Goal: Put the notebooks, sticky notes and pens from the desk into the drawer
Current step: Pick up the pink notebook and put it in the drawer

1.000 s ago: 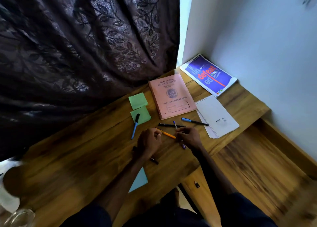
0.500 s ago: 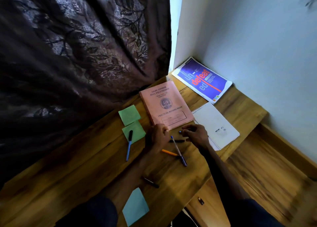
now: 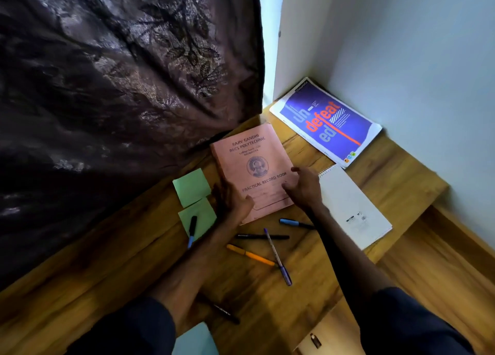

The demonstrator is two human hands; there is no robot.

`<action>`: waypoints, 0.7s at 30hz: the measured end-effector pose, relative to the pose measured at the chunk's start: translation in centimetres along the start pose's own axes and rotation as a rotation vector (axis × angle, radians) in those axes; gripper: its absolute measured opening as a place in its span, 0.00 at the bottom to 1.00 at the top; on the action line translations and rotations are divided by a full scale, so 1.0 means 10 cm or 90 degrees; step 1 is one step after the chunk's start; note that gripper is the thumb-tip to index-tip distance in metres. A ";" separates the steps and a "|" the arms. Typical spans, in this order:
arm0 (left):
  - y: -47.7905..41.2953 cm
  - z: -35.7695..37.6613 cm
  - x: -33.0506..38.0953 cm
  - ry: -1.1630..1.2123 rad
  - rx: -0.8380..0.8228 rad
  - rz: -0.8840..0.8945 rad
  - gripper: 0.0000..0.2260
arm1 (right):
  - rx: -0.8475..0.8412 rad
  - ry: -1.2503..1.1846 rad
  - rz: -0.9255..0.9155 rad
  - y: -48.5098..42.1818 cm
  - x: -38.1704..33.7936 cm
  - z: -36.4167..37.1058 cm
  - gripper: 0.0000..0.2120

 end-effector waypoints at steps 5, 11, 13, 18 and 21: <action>-0.13 0.01 0.06 0.086 -0.025 -0.053 0.45 | -0.010 0.089 0.006 -0.10 -0.10 0.16 0.29; -0.31 -0.23 -0.20 0.333 0.023 -0.098 0.29 | -0.023 0.049 0.034 -0.19 -0.09 0.08 0.33; -0.37 -0.24 -0.25 0.413 0.004 -0.092 0.20 | -0.021 0.020 0.025 -0.21 -0.10 0.02 0.34; -0.22 -0.29 -0.05 0.563 -0.104 -0.059 0.13 | -0.034 -0.057 0.022 -0.14 -0.16 -0.16 0.30; -0.04 -0.42 0.00 0.575 -0.094 -0.004 0.13 | -0.016 -0.126 0.029 -0.02 -0.12 -0.33 0.29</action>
Point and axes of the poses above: each hand's wrist, its own y-axis away from the middle knuckle, its own z-axis out of the palm, x = y × z, the point moved 8 cm from there along -y, towards the middle knuckle
